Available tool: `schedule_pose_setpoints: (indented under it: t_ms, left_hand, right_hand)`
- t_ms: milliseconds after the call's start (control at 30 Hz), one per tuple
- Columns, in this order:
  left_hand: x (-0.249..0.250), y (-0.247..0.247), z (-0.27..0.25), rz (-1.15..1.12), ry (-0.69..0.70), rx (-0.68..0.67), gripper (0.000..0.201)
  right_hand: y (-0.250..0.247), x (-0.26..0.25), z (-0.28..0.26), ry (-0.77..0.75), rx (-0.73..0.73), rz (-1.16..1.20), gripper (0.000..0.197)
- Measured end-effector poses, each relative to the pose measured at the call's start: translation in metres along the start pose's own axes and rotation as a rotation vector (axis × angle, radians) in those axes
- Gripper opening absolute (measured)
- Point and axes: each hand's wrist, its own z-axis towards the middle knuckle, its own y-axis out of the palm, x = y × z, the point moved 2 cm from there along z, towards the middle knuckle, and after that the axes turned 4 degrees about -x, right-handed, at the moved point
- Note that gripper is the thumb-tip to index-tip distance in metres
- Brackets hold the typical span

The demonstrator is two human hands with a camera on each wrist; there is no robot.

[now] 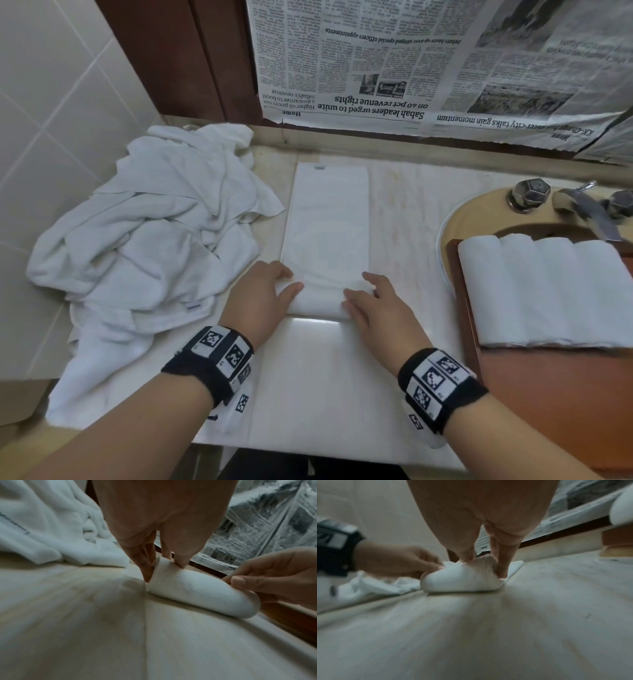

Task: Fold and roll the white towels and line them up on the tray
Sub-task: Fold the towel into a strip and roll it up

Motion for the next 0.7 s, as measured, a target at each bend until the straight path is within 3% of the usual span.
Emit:
schedule_pose_setpoints:
  t_ms: [67,167,267,333,500,567,700]
  left_hand:
    - [0.006,0.001,0.001,0.045,0.022,0.027,0.020]
    - [0.005,0.006,0.000,0.071,0.078,0.008,0.029]
    - [-0.006,0.008,-0.003,0.110,0.163,-0.086,0.064]
    - [-0.011,0.006,-0.001,0.154,0.202,-0.078,0.072]
    - [-0.006,-0.001,0.020,0.064,0.130,-0.137,0.067]
    - [-0.002,-0.003,0.030,0.020,0.097,-0.175,0.061]
    - [0.007,-0.011,0.041,-0.123,-0.045,-0.110,0.042]
  right_hand:
    - [0.006,0.001,-0.001,-0.036,0.024,-0.109,0.048]
    - [-0.004,0.001,0.010,-0.062,0.065,-0.234,0.048]
    - [-0.017,-0.001,0.023,-0.101,0.036,-0.291,0.041]
    - [-0.021,0.002,0.032,-0.098,-0.053,-0.269,0.045]
    - [-0.025,0.005,0.041,-0.068,-0.017,-0.060,0.032]
    - [-0.021,0.001,0.041,-0.065,0.018,-0.100,0.024]
    - [-0.011,-0.008,0.036,-0.039,0.081,-0.251,0.036]
